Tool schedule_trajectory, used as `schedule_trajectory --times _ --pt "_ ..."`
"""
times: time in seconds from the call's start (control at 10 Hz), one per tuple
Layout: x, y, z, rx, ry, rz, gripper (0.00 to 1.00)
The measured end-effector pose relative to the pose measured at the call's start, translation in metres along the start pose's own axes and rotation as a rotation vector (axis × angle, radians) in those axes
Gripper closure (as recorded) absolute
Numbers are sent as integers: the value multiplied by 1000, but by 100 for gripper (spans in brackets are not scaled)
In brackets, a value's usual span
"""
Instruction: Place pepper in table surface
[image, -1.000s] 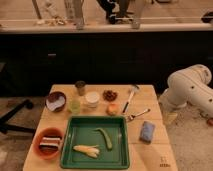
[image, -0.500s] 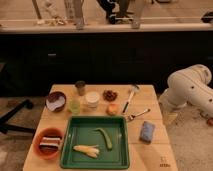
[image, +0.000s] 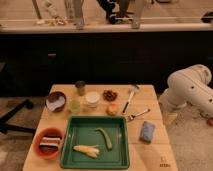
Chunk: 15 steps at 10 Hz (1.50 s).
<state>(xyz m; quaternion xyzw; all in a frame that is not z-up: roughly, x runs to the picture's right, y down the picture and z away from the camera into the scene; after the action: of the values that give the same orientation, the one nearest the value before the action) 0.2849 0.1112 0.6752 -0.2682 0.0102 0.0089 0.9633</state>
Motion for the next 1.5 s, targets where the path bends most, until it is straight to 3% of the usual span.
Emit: schedule_trajectory --times 0.3,0.4,0.8,1.0,1.1,1.5 --pt "0 0 -1 1 -5 -9 30" --pt "-4 5 -2 -1 -41 -78 30" --pt "-34 13 -2 -22 -102 -341 30" --pt "-49 18 0 -43 -119 -455 30" --pt "-65 22 2 -58 -127 -550 30" --pt "-99 30 13 -93 -126 -761 30"
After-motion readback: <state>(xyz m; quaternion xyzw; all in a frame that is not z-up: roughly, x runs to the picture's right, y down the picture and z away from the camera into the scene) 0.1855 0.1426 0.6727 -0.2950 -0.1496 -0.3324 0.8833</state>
